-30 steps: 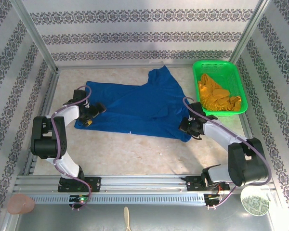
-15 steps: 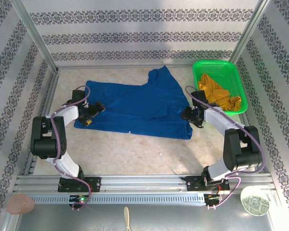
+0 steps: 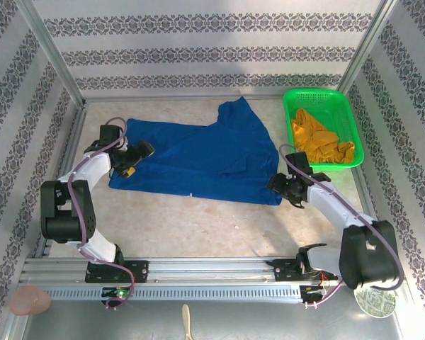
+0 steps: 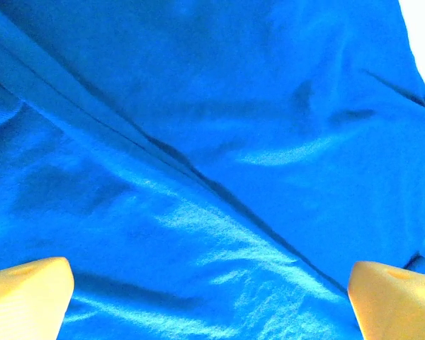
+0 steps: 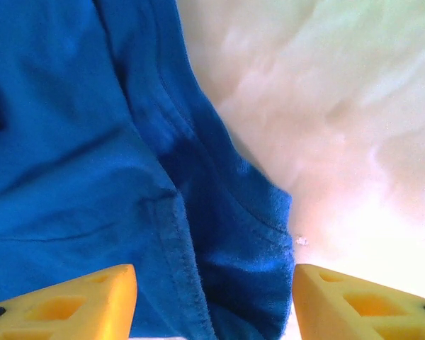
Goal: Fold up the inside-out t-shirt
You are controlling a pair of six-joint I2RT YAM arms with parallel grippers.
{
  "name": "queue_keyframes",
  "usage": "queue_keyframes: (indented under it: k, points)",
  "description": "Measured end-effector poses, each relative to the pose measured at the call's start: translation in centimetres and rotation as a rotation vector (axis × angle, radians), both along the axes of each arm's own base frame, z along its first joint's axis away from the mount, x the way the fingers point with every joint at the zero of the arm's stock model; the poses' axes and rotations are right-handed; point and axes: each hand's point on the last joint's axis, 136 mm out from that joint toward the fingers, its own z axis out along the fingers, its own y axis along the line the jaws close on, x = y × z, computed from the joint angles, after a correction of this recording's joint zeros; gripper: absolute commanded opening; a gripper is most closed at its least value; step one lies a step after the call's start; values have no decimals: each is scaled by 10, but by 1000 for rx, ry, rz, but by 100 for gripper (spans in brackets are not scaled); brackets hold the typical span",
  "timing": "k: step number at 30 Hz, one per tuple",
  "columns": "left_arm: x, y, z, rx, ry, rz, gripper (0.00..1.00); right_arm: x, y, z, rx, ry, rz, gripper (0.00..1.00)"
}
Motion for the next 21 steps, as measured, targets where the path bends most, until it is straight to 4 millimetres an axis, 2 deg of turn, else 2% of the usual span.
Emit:
queue_keyframes:
  k: [3, 4, 8, 10, 15, 21]
  points:
    - [-1, 1, -16, 0, 42, 2, 100, -2, 9, -15, -9, 48, 25, 53]
    - [-2, 2, -24, 4, 62, 6, 100, -2, 11, -20, -13, 63, 31, 47]
    - [-7, 9, -47, 18, 118, 31, 100, -2, 9, -34, -32, 110, 23, 16]
    - [-5, 12, -46, 9, 105, 54, 100, -3, 6, -35, -32, 119, 2, 7]
    - [-14, 18, -47, -13, 81, 116, 100, -3, 2, -28, -9, 112, -46, 0]
    - [-50, 22, -48, -8, 99, 196, 100, -14, 2, -17, 19, 111, -85, 0]
